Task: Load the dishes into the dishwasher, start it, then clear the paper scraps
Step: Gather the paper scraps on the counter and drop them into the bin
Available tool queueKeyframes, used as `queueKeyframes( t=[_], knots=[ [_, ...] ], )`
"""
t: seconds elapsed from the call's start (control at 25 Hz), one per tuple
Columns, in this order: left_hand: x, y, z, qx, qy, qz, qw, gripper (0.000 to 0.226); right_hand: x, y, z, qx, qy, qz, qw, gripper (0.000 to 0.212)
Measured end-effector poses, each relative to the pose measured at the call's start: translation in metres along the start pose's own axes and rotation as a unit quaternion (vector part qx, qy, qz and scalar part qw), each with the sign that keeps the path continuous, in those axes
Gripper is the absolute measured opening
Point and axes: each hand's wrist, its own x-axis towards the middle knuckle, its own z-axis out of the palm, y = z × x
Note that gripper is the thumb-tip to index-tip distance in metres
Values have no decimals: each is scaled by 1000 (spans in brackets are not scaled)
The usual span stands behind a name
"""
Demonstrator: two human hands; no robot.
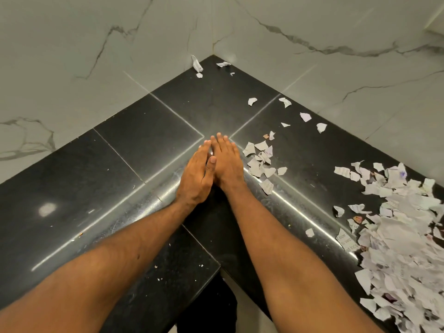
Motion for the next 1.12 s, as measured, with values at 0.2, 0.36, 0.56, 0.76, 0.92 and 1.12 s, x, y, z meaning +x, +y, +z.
queueKeyframes(
  t=[0.2,0.36,0.56,0.76,0.92,1.12],
  knots=[
    [-4,0,1,57,-12,1,998,59,-28,74,-30,37,166,267,949,80],
    [-1,-1,5,112,-19,12,993,67,-76,118,-71,20,157,409,899,80],
    [0,-3,6,110,-28,5,994,65,-98,10,-35,107,92,109,984,62],
    [2,-3,6,105,-29,-6,994,61,-135,14,-17,20,35,91,995,70],
    [-2,-1,6,124,-23,7,992,62,-175,97,-51,35,147,266,952,68],
    [-2,2,9,153,-12,10,988,60,-154,99,-60,115,176,296,932,61]
  ],
)
